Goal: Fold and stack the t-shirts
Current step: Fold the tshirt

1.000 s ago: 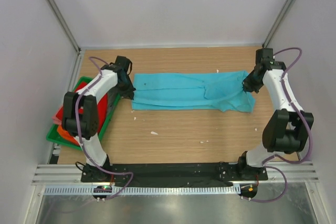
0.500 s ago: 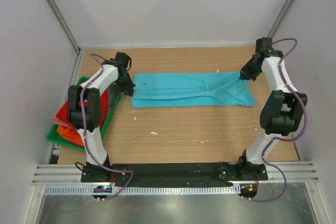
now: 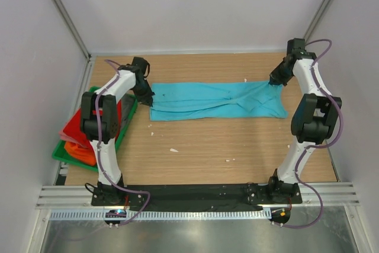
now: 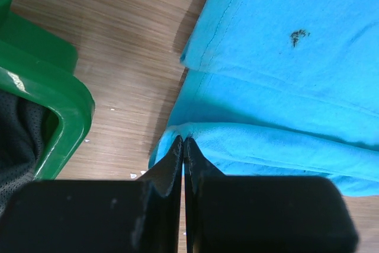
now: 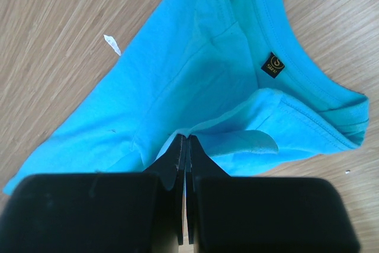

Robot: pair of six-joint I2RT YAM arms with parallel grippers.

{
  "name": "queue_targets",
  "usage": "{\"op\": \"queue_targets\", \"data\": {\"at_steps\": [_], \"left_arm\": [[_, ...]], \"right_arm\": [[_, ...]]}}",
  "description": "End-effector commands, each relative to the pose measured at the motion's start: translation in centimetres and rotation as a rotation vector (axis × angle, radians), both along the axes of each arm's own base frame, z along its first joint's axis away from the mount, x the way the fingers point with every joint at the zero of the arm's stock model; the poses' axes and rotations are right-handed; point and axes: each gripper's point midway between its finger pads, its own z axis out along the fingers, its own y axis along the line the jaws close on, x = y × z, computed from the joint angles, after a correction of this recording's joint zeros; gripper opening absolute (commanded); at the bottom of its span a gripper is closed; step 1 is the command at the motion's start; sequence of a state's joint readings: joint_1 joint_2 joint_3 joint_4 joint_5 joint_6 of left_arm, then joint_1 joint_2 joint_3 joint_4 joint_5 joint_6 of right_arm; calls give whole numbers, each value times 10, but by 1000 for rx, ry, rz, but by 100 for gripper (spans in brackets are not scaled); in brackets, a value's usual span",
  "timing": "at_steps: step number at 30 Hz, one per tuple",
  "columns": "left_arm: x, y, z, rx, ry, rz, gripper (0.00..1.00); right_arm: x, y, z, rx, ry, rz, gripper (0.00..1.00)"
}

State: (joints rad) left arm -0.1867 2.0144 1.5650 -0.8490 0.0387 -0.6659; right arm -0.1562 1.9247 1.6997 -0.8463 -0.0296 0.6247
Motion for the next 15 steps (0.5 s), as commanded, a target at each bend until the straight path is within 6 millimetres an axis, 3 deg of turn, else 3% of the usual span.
{"op": "queue_targets", "data": {"at_steps": [1, 15], "left_arm": [[12, -3, 11, -24, -32, 2, 0], [25, -1, 7, -6, -31, 7, 0]], "right_arm": [[16, -11, 24, -38, -68, 2, 1], [21, -12, -11, 0, 12, 23, 1]]}}
